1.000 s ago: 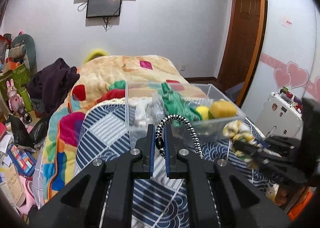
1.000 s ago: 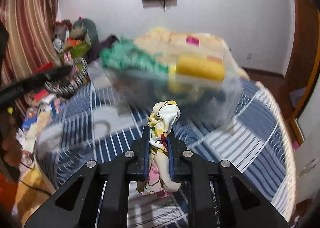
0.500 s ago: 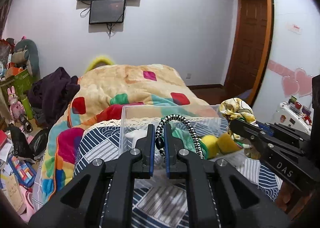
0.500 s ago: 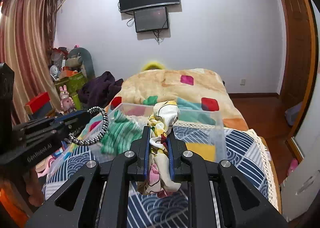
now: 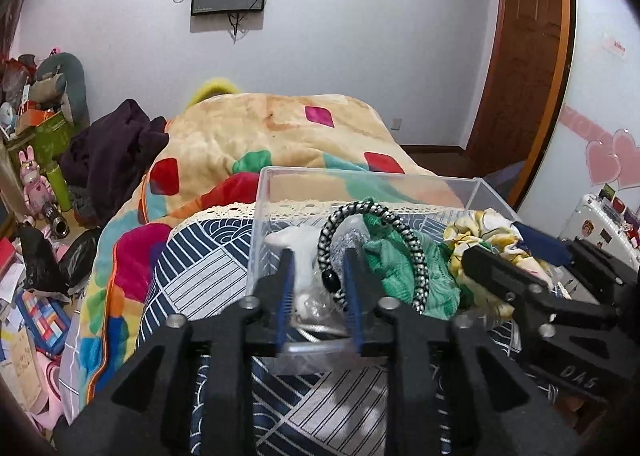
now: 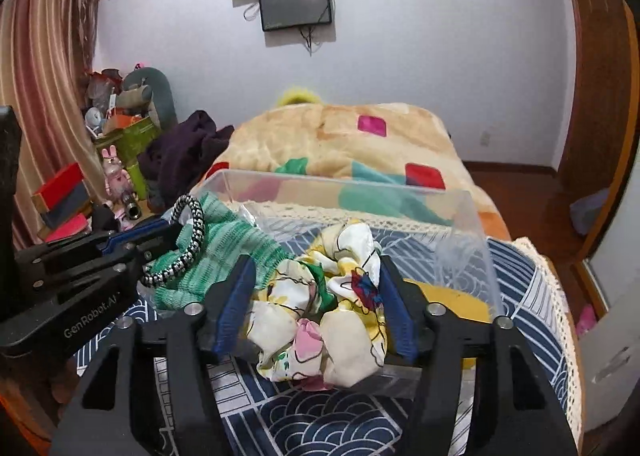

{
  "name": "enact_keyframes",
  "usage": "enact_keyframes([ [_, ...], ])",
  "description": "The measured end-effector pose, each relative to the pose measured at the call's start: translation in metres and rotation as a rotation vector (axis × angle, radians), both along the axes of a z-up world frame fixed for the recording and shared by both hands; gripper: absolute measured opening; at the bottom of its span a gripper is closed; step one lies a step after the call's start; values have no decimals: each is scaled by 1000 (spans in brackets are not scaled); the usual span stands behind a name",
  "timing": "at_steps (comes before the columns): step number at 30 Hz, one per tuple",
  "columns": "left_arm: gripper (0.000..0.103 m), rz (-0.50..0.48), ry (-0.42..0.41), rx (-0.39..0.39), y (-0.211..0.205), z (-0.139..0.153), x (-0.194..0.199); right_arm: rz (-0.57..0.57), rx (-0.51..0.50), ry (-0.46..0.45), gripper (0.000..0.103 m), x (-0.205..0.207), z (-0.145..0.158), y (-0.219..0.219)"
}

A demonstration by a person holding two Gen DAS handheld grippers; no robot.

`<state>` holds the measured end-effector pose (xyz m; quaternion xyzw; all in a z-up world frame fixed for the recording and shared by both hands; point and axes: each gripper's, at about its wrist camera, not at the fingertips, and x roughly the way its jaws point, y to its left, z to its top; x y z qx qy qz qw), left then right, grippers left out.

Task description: Organize soft objects

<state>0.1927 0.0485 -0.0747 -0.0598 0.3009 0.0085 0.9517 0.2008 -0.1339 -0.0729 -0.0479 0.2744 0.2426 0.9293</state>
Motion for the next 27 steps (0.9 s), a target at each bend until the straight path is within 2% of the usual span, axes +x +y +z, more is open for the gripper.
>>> enact_keyframes([
  [2,37,-1,-9,-11,3,3,-5,-4,-4,-18,66,-4,5,-2],
  [6,38,-17,-39,-19,4,15,-18,-24,1,-72,77,-13,18,-9],
  [11,38,-48,-108,-15,-3,38,-42,-30,28,-123,77,-25,39,-24],
  [17,39,-86,-226,3,-14,76,-81,-39,89,-209,77,-53,74,-41],
  [18,41,-93,-250,5,-16,84,-90,-38,103,-226,77,-60,82,-46],
  [20,57,-96,-294,9,-20,96,-104,-40,115,-248,77,-70,90,-50],
  [22,64,-91,-333,24,-23,104,-117,-43,130,-280,79,-83,100,-55],
  [27,84,-94,-390,47,-30,119,-144,-42,145,-337,95,-106,112,-61],
])
